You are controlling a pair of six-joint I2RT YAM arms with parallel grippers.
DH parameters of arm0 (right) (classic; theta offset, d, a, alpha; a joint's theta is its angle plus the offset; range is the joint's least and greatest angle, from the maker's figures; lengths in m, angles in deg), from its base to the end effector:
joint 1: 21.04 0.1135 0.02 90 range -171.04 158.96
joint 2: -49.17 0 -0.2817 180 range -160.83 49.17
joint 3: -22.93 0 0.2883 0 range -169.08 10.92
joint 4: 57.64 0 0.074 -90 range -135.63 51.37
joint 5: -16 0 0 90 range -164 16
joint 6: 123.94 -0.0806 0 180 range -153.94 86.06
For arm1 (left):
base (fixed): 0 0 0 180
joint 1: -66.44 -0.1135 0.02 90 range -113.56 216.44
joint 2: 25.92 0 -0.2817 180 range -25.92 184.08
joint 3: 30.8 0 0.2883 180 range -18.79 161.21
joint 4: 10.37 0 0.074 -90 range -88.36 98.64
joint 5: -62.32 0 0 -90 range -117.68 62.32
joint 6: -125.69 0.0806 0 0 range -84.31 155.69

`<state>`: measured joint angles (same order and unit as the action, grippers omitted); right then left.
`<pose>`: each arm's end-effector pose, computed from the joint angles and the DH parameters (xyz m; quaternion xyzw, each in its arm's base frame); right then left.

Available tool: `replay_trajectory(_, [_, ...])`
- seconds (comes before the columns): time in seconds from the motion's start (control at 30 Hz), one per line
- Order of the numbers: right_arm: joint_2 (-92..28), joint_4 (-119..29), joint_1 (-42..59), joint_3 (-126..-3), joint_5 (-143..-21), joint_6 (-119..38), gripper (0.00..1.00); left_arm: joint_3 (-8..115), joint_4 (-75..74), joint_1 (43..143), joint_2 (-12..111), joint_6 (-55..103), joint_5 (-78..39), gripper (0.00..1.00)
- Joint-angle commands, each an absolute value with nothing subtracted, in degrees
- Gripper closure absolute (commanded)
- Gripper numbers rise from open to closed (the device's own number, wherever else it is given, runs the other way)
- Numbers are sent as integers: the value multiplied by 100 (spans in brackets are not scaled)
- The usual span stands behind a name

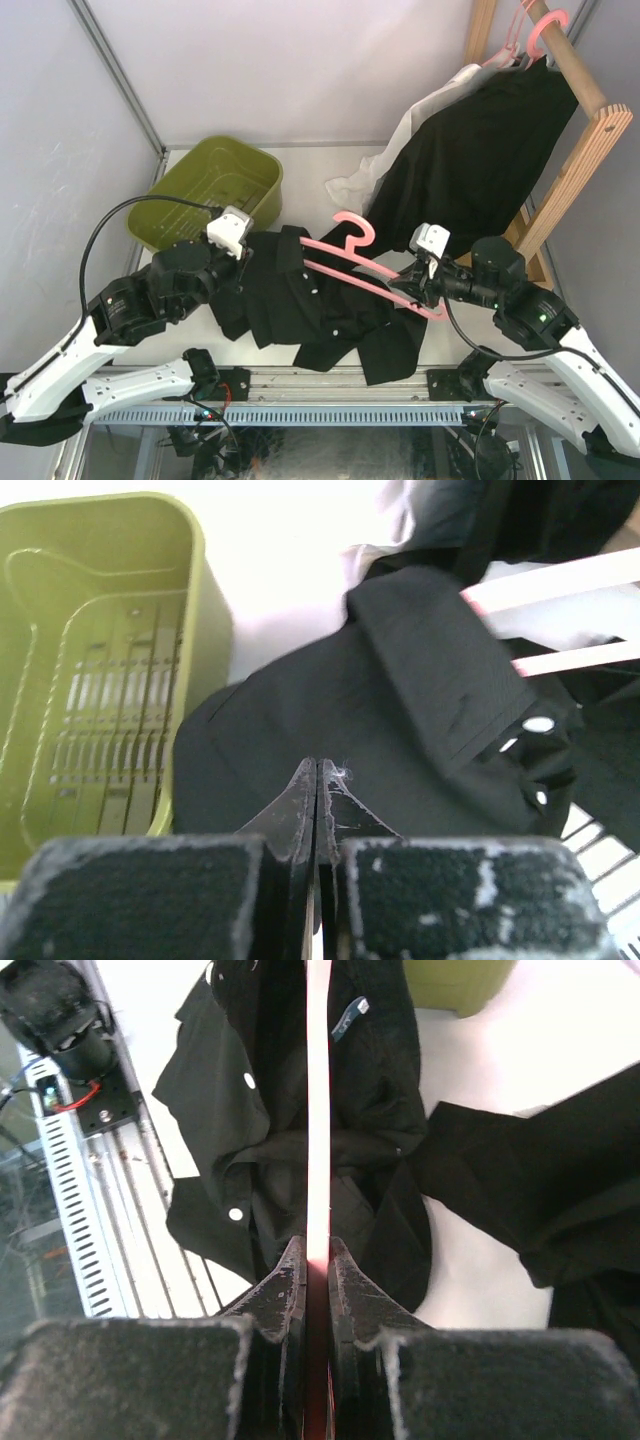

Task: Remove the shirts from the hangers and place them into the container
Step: Remove the shirt from the hanger.

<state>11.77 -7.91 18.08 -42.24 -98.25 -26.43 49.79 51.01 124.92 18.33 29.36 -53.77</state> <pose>0.1250 0.1444 0.3638 -0.4286 0.6977 0.3165 0.4789 0.1259 -0.1375 0.4189 0.2523 0.7914 -0.1196 0.5437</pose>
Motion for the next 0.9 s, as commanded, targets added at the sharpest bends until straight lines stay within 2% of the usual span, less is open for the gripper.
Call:
replay_trajectory(0.0, [1472, -883, 1731, -4419, -9084, -2614, 100, 4933, 5117, 12436, 1754, 2536, -6199, 100])
replay_trajectory(0.03, [1520, -774, 1729, -4490, -8877, -2593, 100, 4900, 5085, 12405, 1742, 2464, -6167, 100])
replay_trajectory(0.07, [1567, -657, 1731, -4572, -8671, -2579, 100, 4863, 5052, 12375, 1737, 2404, -6084, 95])
replay_trajectory(0.13, [1667, -440, 1727, -4762, -8300, -2546, 100, 4785, 4939, 12357, 1778, 2324, -5860, 75])
replay_trajectory(0.23, [1880, -270, 1728, -4922, -8000, -2521, 100, 4678, 4777, 12355, 1904, 2177, -5577, 60])
replay_trajectory(0.27, [1937, -187, 1728, -4965, -8183, -2490, 100, 4641, 4688, 12357, 1946, 2135, -5458, 46])
replay_trajectory(0.3, [1981, -78, 1730, -5069, -8463, -2431, 100, 4601, 4558, 12357, 1994, 2107, -5231, 36])
replay_trajectory(0.47, [1836, 816, 1720, -5587, -9935, -2456, 100, 4541, 4100, 12357, 2192, 1866, -4843, 17])
replay_trajectory(0.6, [1723, 1346, 1720, -5807, -10139, -2589, 100, 4351, 3591, 12357, 2103, 1575, -4556, 11])
replay_trajectory(0.77, [1357, 2541, 1720, -6328, -9964, -2712, 100, 4169, 3511, 12356, 1764, 1356, -4998, 13])
replay_trajectory(0.87, [1129, 2818, 1733, -6593, -10366, -2739, 100, 4080, 3502, 12349, 1477, 1350, -5212, 15])
